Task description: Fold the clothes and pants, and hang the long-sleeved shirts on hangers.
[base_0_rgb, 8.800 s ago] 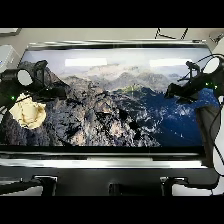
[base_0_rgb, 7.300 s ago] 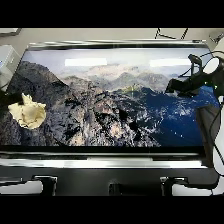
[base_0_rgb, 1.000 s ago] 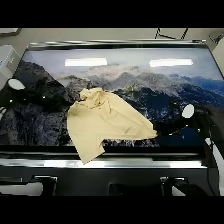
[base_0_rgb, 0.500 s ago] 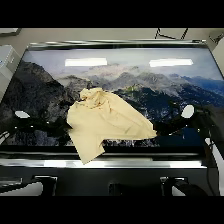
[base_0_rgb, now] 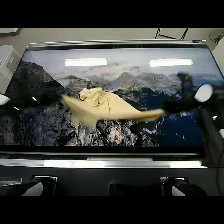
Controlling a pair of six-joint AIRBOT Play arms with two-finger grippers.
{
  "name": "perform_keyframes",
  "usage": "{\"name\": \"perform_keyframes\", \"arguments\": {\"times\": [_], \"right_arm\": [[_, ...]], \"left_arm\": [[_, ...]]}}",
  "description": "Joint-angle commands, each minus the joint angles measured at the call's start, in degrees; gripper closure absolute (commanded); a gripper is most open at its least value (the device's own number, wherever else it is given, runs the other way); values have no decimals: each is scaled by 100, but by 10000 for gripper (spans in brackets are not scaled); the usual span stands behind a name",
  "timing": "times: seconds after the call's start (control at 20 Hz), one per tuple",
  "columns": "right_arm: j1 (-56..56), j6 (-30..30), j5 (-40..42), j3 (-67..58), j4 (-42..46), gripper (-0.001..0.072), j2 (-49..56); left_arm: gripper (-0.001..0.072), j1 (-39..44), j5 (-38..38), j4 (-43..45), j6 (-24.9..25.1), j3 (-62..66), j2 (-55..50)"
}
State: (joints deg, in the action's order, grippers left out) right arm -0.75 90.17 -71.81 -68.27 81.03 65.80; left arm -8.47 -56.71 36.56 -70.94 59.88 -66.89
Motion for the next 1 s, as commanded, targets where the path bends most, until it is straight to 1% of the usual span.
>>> {"name": "perform_keyframes", "arguments": {"times": [0.0,0.1,0.2,0.3,0.4,0.5,0.6,0.65,0.75,0.8,0.85,0.9,0.95], "right_arm": [[-4,-363,260,-2511,769,681,-155],[-4,-363,348,-4076,938,681,-310],[-4,-323,343,-5090,960,681,-562],[-4,-232,629,-5217,944,681,-1038],[-4,-234,940,-5217,944,681,-1408],[-4,-236,1233,-5217,949,681,-1620],[-4,-234,1394,-5217,949,681,-1698],[-4,-236,1366,-5217,949,681,-1694],[-4,-236,1128,-5217,949,681,-1530],[-4,-236,894,-5209,949,681,-1375],[-4,-234,601,-5106,942,681,-1167],[-4,-234,350,-4883,920,681,-957],[-4,-234,125,-4529,868,681,-686]], "left_arm": [[681,-96,730,-98,199,2498,1244],[680,-173,1250,9,195,3926,1668],[680,-181,1373,7,122,4776,2002],[681,-181,1427,4,-46,5115,2321],[681,-181,1711,9,-61,5123,2583],[680,-181,2006,9,-61,5123,2651],[681,-184,2109,96,-66,5121,2594],[680,-184,2044,280,-72,5121,2546],[681,-184,1657,1255,-675,5119,2367],[680,-184,1241,1886,-994,5117,2214],[681,-184,752,2378,-1185,5088,2031],[680,-181,236,2717,-1224,4951,1801],[680,-181,-157,2881,-1200,4682,1561]]}}
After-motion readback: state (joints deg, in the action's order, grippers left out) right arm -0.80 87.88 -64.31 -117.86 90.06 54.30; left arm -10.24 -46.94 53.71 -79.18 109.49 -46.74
